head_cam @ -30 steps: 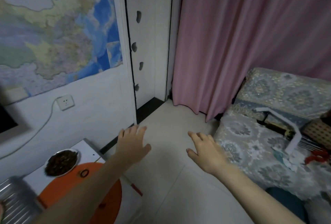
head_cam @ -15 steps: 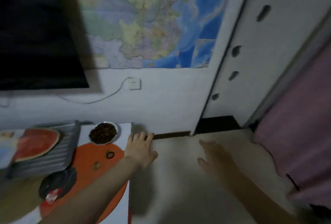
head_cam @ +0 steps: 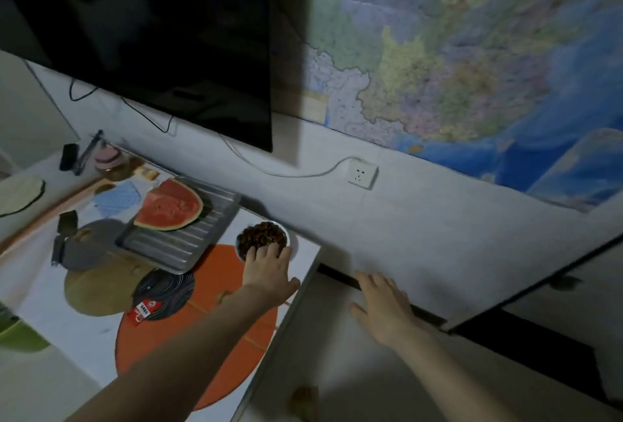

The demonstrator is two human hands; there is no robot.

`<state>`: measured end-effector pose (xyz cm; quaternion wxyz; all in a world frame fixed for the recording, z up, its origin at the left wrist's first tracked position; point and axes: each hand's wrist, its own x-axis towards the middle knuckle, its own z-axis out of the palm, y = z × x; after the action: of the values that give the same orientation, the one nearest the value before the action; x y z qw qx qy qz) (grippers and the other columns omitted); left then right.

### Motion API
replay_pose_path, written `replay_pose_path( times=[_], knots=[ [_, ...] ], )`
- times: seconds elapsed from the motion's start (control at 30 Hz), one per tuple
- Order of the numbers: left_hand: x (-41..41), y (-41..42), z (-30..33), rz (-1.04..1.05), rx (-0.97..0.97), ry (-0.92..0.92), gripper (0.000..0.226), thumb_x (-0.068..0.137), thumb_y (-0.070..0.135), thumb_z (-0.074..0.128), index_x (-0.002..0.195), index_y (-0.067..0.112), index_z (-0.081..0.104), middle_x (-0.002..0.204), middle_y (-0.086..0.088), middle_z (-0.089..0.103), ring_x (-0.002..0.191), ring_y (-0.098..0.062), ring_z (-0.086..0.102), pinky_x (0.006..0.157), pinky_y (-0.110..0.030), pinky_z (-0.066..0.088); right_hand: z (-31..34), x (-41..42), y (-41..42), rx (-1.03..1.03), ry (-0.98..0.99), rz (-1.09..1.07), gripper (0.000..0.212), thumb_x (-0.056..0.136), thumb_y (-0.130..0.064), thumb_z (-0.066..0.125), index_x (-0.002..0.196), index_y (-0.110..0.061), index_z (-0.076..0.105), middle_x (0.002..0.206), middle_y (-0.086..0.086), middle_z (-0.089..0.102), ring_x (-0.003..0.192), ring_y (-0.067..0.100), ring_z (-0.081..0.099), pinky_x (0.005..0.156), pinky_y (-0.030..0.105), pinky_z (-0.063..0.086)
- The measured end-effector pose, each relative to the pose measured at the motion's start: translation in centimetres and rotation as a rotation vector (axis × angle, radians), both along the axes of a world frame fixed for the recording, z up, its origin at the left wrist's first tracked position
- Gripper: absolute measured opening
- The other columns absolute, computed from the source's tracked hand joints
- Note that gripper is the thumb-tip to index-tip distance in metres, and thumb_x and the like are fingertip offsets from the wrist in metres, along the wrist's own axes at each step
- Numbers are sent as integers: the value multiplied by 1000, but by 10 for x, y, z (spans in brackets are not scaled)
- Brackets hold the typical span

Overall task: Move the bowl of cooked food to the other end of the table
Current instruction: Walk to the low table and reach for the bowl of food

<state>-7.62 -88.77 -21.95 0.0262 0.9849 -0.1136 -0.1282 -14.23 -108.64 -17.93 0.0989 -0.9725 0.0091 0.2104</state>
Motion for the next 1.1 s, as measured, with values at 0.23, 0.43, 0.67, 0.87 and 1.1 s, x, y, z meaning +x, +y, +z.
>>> replay_pose_path(
  times=[0.23,0.43,0.67,0.87,1.1],
  knots=[
    [66,-8,-19,256,-45,-3,68,82,49,48,139,21,25,141,-7,38,129,-31,35,111,-45,23,-21,132,-24,25,51,204,58,95,-39,46,146,-19,25,145,11,41,131,32,39,105,45,38],
    [69,2,-44,640,-6,54,65,85,49,46,140,21,22,142,-6,37,132,-28,32,114,-45,19,-60,247,-11,-60,137,489,55,97,-38,44,145,-17,27,146,14,39,131,32,40,104,44,39],
    [69,-33,-98,1089,56,300,78,82,48,51,144,20,13,150,-7,29,136,-29,28,116,-47,16,-113,358,14,-98,167,911,56,98,-40,42,147,-19,22,143,13,42,130,31,40,103,42,40],
    [84,-52,-169,1204,51,315,84,80,52,52,145,22,8,150,-5,28,137,-27,26,116,-46,17,-190,410,38,-84,175,1050,60,97,-39,46,148,-22,20,143,10,43,129,31,40,102,43,38],
    [118,-18,-261,1281,-8,165,89,76,57,57,144,20,14,149,-8,32,133,-30,33,112,-44,22,-299,447,59,-53,188,1068,74,90,-40,57,150,-27,15,142,10,46,128,31,41,101,44,37]
  ],
)
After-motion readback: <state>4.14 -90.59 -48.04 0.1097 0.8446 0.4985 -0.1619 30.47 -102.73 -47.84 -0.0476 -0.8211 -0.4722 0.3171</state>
